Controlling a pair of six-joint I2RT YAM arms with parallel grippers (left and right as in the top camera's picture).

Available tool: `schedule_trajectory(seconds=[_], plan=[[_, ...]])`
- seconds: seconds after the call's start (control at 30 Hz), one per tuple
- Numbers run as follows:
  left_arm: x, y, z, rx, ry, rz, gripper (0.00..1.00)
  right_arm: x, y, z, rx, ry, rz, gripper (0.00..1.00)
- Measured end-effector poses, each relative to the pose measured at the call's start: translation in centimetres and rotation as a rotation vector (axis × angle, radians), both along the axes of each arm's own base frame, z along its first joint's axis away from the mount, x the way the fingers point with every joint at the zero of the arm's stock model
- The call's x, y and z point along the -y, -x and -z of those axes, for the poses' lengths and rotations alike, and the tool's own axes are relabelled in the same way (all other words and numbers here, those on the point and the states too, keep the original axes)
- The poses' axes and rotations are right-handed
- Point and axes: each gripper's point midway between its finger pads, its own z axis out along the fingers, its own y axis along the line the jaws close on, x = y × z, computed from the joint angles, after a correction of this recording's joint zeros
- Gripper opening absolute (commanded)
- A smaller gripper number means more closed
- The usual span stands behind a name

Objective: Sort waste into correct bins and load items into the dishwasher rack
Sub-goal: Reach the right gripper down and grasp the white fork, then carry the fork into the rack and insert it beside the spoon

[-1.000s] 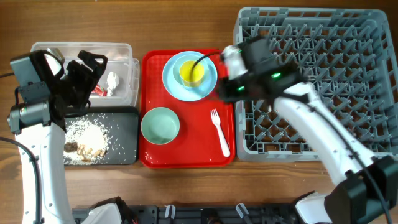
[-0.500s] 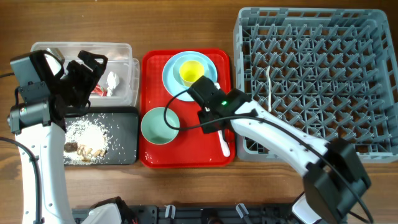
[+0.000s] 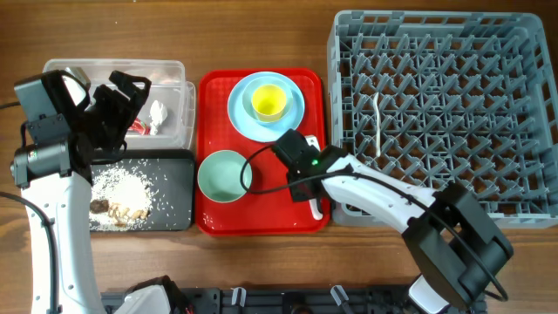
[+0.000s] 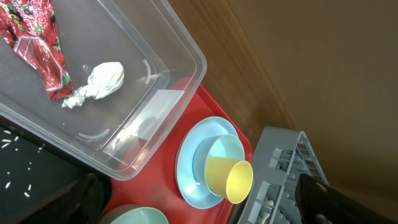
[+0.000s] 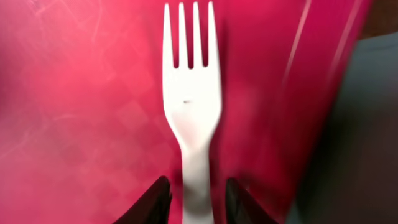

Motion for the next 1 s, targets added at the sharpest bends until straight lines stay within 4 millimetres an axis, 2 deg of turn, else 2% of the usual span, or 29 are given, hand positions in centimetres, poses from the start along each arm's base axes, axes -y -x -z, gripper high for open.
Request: schedule_trajectory(seconds=[0.07, 0.2, 0.43, 0.53, 0.63, 0.73, 0.77, 0.87, 0.93, 1.0], plan=[[0.0, 0.0, 0.0, 0.0, 0.0, 0.0, 1.0, -0.1, 0.0, 0.4, 0.006, -0.009, -0.006, 0.25], [0.0, 0.0, 0.0, 0.0, 0.0, 0.0, 1.0, -0.5, -0.4, 0.5, 0.026, -0.025, -0.032, 0.05], [0.0, 0.0, 0.0, 0.0, 0.0, 0.0, 1.0, -0.8, -0.6, 0.2, 0.031, -0.033, -0.05, 0.04], [0.0, 0.0, 0.0, 0.0, 0.0, 0.0, 1.0, -1.3, -0.8, -0.6, 0.026, -0.039, -0.061, 0.04], [0.0, 0.0, 0.0, 0.0, 0.0, 0.0, 1.0, -2.5, -2.3, -3.1, 0.058, -0.068, -0.07, 0.04], [0.0, 0.0, 0.0, 0.0, 0.0, 0.0, 1.0, -2.8, -4.7, -7.3, 0.145, -0.114, -0.05, 0.05], [0.0, 0.0, 0.0, 0.0, 0.0, 0.0, 1.0, -2.5, -5.8, -9.2, 0.189, -0.134, -0.034, 0.04], [0.0, 0.0, 0.0, 0.0, 0.0, 0.0, 1.0, -0.2, -8.5, -13.8, 0.302, -0.169, 0.029, 0.04], [0.0, 0.0, 0.0, 0.0, 0.0, 0.0, 1.0, 2.4, -9.8, -15.6, 0.347, -0.164, 0.085, 0.04], [0.0, 0.0, 0.0, 0.0, 0.0, 0.0, 1.0, 5.5, -10.7, -16.1, 0.357, -0.138, 0.149, 0.04]])
